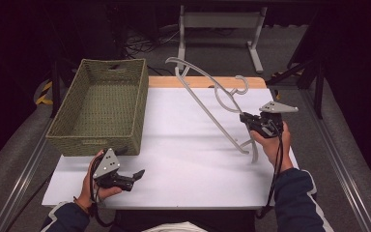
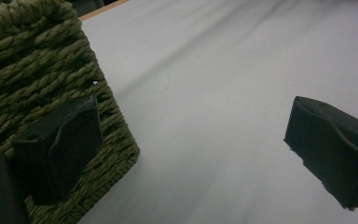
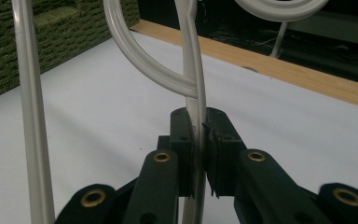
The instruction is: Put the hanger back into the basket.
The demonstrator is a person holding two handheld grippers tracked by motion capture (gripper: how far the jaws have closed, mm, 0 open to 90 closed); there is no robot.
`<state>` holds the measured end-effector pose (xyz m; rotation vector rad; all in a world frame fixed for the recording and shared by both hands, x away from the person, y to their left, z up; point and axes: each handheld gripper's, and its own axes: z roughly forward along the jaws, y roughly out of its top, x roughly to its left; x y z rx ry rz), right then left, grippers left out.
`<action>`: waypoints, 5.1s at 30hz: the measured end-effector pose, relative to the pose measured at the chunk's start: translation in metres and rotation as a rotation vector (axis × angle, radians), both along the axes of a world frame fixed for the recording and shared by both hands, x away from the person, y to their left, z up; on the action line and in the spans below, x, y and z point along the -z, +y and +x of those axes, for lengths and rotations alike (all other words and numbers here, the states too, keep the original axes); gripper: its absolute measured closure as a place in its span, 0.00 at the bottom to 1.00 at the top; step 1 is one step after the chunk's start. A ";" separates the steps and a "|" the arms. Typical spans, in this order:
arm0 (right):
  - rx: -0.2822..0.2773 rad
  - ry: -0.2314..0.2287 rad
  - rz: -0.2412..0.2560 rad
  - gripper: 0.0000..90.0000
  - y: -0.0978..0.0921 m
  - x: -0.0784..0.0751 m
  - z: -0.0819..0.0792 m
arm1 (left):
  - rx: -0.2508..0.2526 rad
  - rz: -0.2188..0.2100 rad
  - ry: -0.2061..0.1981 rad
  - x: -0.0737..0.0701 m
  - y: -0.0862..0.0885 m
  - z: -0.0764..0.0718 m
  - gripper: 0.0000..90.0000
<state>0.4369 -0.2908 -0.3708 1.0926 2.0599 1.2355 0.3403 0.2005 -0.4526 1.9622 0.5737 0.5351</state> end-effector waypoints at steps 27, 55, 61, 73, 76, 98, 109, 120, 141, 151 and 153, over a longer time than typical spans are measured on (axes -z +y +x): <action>-0.105 -0.028 0.074 0.92 0.091 -0.028 0.012 | -0.094 -0.012 -0.059 -0.009 0.023 -0.011 0.05; -0.243 0.096 0.054 0.92 0.263 -0.057 0.053 | -0.128 -0.037 -0.081 -0.012 0.041 -0.022 0.05; -0.245 0.119 0.081 0.92 0.292 -0.069 0.060 | -0.122 -0.042 -0.081 -0.013 0.042 -0.023 0.05; -0.237 0.163 0.057 0.92 0.345 -0.068 0.069 | -0.104 -0.060 -0.083 -0.014 0.044 -0.024 0.06; -0.230 0.186 0.040 0.92 0.355 -0.064 0.072 | -0.096 -0.058 -0.085 -0.014 0.044 -0.023 0.06; -0.106 0.187 0.009 0.92 0.328 -0.034 0.077 | -0.089 -0.054 -0.059 -0.011 0.041 -0.020 0.07; -0.046 0.141 0.089 0.92 0.324 -0.033 0.074 | -0.078 -0.052 -0.055 -0.011 0.041 -0.019 0.06; -0.191 0.038 0.025 0.87 0.316 -0.048 0.054 | -0.101 -0.046 -0.049 -0.009 0.038 -0.018 0.10; -0.283 -0.115 -0.040 0.80 0.226 -0.035 0.027 | -0.142 0.003 -0.026 -0.004 0.027 -0.013 0.14; -0.285 -0.166 -0.070 0.77 0.195 -0.029 0.014 | -0.139 0.011 -0.026 -0.003 0.027 -0.011 0.13; -0.279 -0.167 -0.074 0.76 0.190 -0.028 0.012 | -0.136 0.011 -0.018 -0.003 0.026 -0.011 0.13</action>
